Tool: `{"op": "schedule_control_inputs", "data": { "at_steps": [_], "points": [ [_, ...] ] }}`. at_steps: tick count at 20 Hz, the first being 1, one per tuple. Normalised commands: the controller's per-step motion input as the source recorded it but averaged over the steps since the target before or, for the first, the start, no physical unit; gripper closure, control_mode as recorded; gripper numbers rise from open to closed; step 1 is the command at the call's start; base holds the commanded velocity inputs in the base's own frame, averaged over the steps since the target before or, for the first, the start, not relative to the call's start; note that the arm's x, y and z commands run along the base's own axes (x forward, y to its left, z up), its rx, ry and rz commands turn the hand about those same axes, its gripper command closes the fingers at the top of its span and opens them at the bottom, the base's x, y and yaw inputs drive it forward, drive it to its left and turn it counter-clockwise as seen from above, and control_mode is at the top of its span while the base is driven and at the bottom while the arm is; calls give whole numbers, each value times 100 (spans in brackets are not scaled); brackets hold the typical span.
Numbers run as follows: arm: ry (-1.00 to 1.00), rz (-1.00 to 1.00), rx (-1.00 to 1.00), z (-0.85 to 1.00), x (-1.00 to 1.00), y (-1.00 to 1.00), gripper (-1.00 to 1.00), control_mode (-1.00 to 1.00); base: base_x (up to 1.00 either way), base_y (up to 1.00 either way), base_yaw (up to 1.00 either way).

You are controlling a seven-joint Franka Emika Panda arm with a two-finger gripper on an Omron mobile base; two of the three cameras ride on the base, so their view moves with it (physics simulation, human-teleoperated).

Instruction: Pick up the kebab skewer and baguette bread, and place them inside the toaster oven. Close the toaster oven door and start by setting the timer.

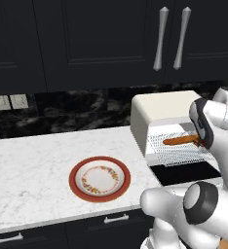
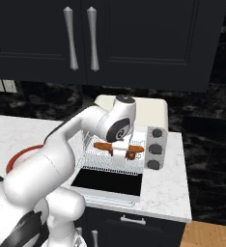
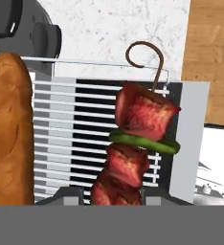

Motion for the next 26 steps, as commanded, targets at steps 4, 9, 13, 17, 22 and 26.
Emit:
{"op": "schedule_control_inputs", "data": {
  "at_steps": [4, 9, 13, 17, 22, 26],
  "points": [
    [0, 2, 0, -63, 11, -17, 100, -100, 0, 0, 0],
    [0, 0, 0, -38, 9, 1, 100, -100, 0, 0, 0],
    [7, 0, 0, 0, 33, 2, 100, -100, 0, 0, 0],
    [7, 0, 0, 0, 38, 0, 100, -100, 0, 0, 0],
    [3, 0, 0, 0, 34, 0, 100, -100, 0, 0, 0],
    [0, 0, 0, 0, 18, 0, 100, -100, 0, 0, 0]
  ]
}}
